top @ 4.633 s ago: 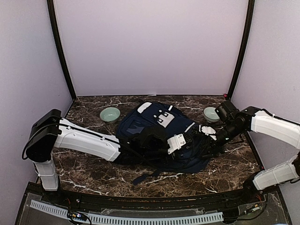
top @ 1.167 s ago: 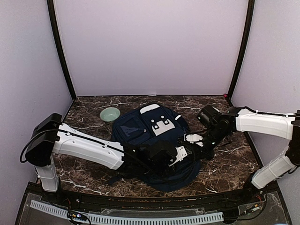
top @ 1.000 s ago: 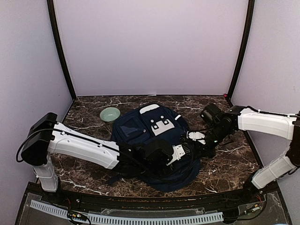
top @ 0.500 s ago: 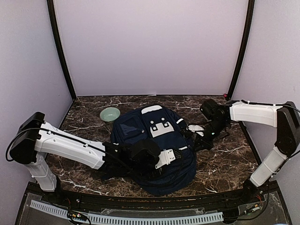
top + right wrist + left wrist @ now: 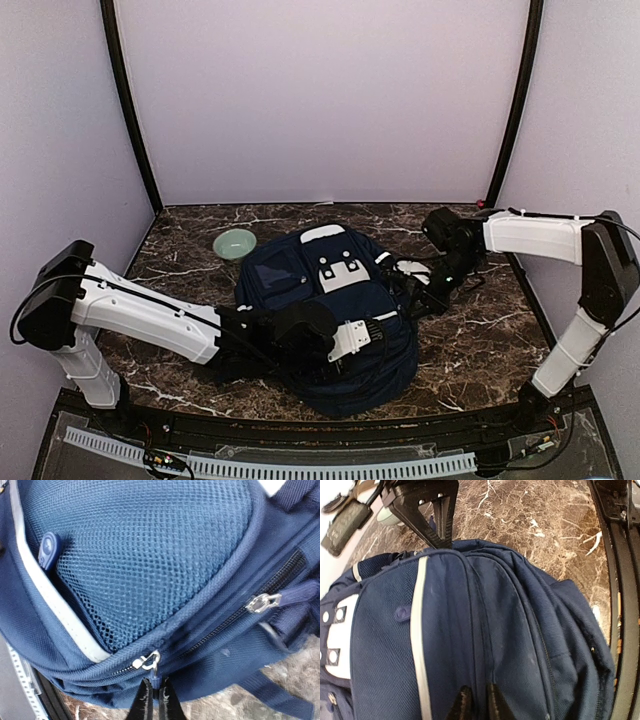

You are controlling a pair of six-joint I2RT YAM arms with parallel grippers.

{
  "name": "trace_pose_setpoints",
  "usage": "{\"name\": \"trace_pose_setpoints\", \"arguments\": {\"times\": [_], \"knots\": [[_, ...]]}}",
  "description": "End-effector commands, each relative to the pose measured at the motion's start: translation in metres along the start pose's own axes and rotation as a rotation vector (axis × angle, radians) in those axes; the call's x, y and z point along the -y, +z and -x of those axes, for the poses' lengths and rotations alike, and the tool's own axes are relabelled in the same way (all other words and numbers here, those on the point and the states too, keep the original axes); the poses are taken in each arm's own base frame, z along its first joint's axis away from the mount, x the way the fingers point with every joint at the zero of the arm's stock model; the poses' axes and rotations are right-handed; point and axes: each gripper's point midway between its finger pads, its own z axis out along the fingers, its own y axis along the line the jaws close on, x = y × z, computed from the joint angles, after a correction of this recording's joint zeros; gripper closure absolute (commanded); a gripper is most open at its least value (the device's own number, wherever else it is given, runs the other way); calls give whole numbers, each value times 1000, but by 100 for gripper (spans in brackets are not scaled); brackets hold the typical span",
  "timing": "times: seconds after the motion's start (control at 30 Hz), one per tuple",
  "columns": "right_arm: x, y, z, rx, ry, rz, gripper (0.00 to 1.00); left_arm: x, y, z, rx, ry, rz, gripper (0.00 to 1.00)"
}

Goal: Pack the student bag
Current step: Zip the upper front pocket of the student bag, then reset both arms

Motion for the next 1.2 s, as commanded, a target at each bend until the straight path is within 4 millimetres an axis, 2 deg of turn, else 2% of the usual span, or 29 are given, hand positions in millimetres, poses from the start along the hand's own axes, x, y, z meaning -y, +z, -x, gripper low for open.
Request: {"name": "trace_pose_setpoints", "arguments": {"times": [0.0,0.03,0.1,0.13,0.27,0.33,0.4,0.47,0.53,0.57,0.6,0.63,0.77,0.83,0.9,1.03,1.17], "knots": [[25,-31,31,157,-12,-172,84,7,-23,13,13,-25,-28,81],[26,-38,33,177,-7,-197,72,4,-25,16,11,-35,-18,73],[27,-53,36,218,1,-238,59,-4,-32,23,12,-52,6,54],[28,-61,37,239,7,-257,54,-8,-37,27,14,-63,19,45],[35,-103,46,361,50,-339,40,-32,-59,40,23,-86,96,23],[42,-125,52,415,69,-394,36,-56,-74,44,38,-108,178,10],[50,-150,57,465,100,-456,33,-90,-90,44,50,-171,278,2],[57,-185,67,544,125,-526,27,-134,-111,37,61,-281,413,1],[61,-209,71,613,152,-561,20,-175,-135,26,72,-371,531,1],[65,-221,72,650,174,-586,15,-193,-147,21,77,-401,587,1],[70,-232,72,687,205,-623,5,-209,-161,16,84,-414,649,1],[75,-243,71,726,233,-664,1,-227,-175,15,116,-426,710,1],[79,-280,66,861,315,-755,0,-283,-226,-8,166,-499,921,1],[83,-293,58,918,392,-817,0,-303,-242,-22,166,-554,981,1],[85,-316,51,967,463,-896,0,-317,-248,-36,134,-589,1011,1],[82,-342,38,1013,518,-1013,0,-329,-243,-64,47,-625,1031,1],[84,-342,28,1035,533,-1013,0,-326,-242,-76,89,-686,989,1]]}}
